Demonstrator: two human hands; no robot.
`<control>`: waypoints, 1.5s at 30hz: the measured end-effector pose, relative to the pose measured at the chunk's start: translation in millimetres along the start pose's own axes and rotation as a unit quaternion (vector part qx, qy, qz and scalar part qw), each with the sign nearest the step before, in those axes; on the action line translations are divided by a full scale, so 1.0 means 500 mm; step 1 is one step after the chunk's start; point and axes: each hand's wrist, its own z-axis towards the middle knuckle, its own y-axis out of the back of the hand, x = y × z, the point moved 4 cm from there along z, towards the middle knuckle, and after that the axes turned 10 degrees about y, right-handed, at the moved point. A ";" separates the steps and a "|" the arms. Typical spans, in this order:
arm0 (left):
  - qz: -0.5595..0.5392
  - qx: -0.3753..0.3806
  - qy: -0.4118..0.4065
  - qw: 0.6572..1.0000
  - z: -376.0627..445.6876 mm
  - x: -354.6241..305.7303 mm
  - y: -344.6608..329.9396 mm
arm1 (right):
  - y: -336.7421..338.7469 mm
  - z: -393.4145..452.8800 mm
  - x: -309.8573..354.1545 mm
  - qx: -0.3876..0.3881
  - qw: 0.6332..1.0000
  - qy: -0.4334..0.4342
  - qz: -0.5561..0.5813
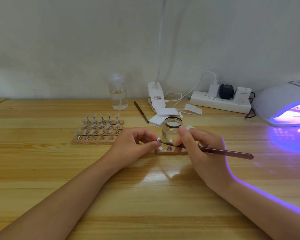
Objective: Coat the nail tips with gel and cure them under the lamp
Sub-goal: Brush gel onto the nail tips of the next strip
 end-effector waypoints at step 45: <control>0.002 0.007 -0.020 1.000 0.003 0.002 0.000 | -0.005 0.003 -0.001 0.005 0.997 0.024 -0.069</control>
